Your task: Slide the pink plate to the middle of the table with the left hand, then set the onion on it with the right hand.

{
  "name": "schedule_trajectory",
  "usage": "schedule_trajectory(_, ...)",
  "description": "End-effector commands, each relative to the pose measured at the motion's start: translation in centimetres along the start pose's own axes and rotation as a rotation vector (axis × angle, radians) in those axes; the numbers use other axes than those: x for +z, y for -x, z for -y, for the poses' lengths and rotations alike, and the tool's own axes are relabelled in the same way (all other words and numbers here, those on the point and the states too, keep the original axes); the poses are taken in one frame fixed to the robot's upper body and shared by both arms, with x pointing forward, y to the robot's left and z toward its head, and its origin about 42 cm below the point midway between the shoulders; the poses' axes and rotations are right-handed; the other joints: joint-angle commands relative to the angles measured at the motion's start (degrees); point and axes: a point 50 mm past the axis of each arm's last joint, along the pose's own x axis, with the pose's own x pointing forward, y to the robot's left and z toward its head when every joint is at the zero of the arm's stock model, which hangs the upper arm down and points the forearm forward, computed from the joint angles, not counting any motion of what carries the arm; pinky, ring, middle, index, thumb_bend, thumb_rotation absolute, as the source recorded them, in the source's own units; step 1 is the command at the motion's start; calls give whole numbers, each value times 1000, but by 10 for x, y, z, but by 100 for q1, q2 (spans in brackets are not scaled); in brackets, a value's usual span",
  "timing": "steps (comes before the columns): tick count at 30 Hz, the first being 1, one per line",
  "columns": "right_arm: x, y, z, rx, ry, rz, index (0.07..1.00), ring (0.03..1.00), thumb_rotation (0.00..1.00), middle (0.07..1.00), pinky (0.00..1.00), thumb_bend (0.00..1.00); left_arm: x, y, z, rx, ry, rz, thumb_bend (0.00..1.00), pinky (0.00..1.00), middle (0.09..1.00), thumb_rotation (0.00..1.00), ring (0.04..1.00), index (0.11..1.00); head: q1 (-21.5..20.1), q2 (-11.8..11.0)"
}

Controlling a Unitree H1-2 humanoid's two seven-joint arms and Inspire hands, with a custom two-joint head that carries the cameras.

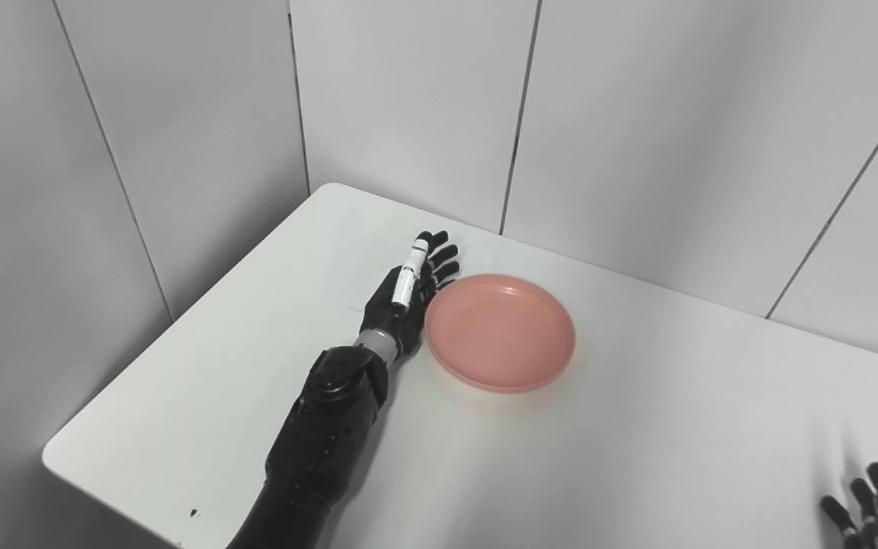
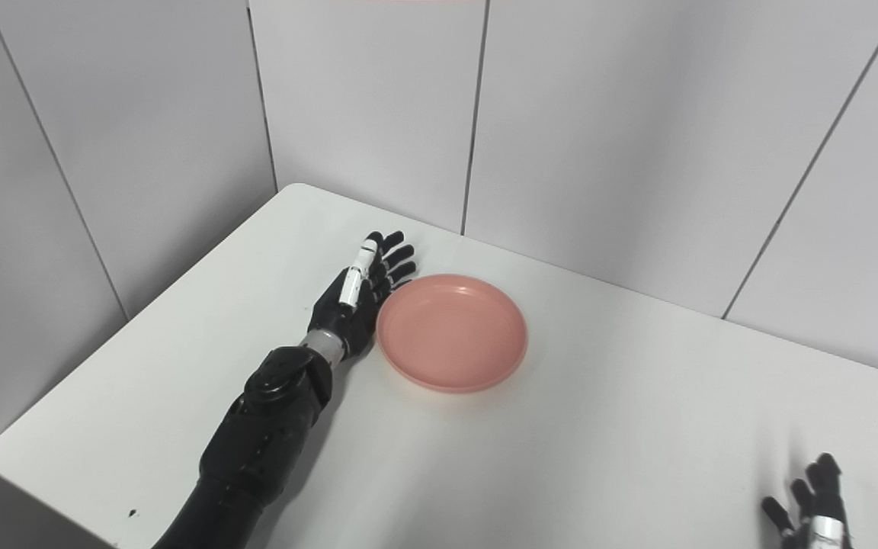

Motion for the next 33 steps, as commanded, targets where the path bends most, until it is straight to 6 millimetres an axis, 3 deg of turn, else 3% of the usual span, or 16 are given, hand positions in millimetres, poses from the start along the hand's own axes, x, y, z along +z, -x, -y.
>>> schedule_trajectory(1,14,-3,-1,12,4,45,1000,1000,1000,1000,1000,343,11,-3,7,-32,-22,29,388,922,931,1000,931,915,-15,9)
schedule_trajectory(12,29,5,-13,24,16,93,1000,1000,1000,1000,1000,66,5,2,18,-80,-19,-4,373,922,931,1000,925,924,-442,159)
schedule_trajectory(15,30,7,-15,32,28,98,1000,1000,1000,1000,1000,37,3,5,20,-87,-27,-9,368,922,935,1000,930,926,-562,205)
schedule_trajectory(33,23,9,-18,48,40,111,1000,1000,1000,1000,1000,44,-6,14,49,-173,-35,-14,375,923,947,1000,948,919,-1114,437)
